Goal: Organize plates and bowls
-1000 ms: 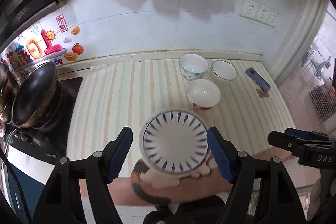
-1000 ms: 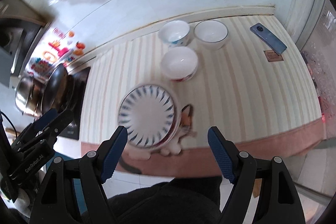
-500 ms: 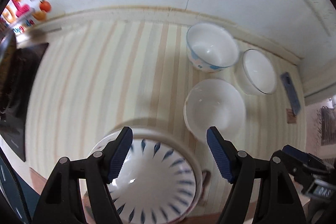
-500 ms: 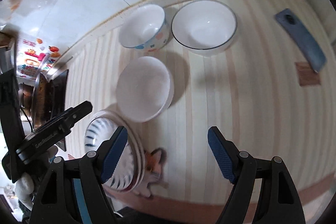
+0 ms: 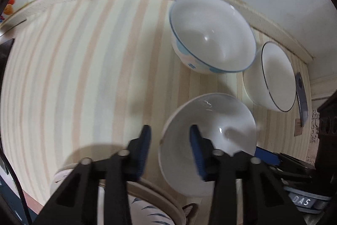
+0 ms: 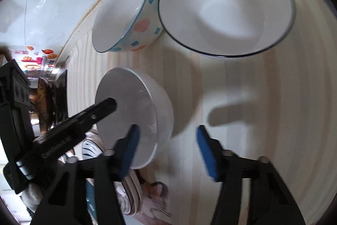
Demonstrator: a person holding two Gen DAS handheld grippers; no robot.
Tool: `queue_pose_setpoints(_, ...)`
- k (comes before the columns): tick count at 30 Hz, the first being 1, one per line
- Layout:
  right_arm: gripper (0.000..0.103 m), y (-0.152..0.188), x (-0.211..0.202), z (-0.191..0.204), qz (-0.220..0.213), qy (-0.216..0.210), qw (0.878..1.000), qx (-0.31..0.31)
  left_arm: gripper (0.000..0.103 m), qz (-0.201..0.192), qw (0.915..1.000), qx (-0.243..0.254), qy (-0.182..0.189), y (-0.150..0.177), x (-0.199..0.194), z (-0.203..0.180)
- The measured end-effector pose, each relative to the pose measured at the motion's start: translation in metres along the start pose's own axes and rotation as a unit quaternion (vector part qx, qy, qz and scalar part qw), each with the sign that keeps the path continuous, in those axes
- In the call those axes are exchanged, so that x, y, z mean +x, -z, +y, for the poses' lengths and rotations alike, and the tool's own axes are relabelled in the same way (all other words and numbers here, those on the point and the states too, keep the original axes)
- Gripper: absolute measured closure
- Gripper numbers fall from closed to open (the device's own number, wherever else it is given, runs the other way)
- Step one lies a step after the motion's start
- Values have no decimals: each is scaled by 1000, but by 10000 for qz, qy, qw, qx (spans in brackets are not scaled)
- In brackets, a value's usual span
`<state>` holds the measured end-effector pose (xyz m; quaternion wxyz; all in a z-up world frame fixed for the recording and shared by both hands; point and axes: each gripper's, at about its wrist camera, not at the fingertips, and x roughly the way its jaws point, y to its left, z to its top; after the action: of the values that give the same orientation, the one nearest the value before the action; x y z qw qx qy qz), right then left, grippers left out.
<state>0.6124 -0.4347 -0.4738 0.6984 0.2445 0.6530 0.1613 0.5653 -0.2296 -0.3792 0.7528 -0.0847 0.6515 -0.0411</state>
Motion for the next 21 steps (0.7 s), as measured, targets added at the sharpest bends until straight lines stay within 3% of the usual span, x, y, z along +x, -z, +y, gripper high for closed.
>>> queue_pose_setpoints(2, 79, -2, 6, 0, 33, -65, 10000, -19, 76, 2, 10000, 31, 20, -3, 3, 0)
queue_pose_setpoints(11, 81, 6, -4, 8, 26, 138, 9998, -173, 76, -66, 9999, 83, -20, 9, -9, -10)
queue_pose_setpoints(21, 81, 50, -49, -9, -58, 307, 9988, -381, 76, -251, 9988, 405, 109, 53, -36, -50)
